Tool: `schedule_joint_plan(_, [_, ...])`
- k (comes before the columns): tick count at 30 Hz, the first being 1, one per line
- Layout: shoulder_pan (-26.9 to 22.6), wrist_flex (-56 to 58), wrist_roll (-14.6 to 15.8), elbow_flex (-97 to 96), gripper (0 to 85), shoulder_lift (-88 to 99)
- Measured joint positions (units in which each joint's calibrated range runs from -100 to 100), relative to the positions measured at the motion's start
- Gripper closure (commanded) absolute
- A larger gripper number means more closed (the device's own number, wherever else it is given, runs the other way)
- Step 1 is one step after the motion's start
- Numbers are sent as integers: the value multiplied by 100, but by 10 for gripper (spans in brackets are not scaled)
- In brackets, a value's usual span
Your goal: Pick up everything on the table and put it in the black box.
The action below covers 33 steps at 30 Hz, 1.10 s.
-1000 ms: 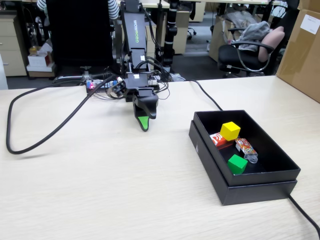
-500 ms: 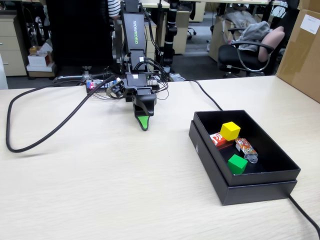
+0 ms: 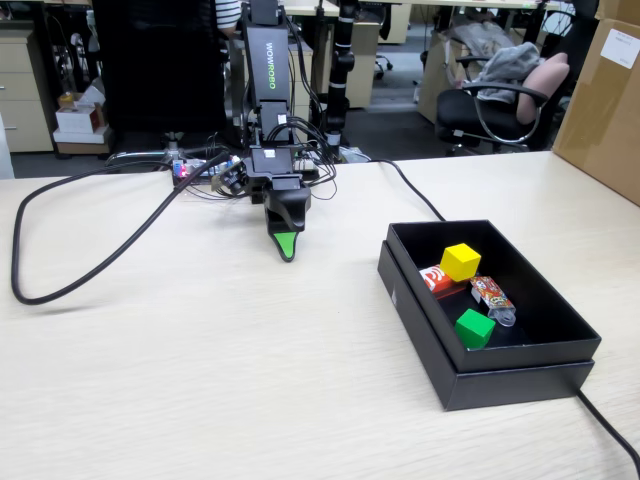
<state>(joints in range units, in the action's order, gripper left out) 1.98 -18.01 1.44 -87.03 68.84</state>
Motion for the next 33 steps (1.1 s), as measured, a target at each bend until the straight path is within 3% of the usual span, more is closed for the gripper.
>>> schedule_joint_plan(33, [24,-74,-5,-46,364,0])
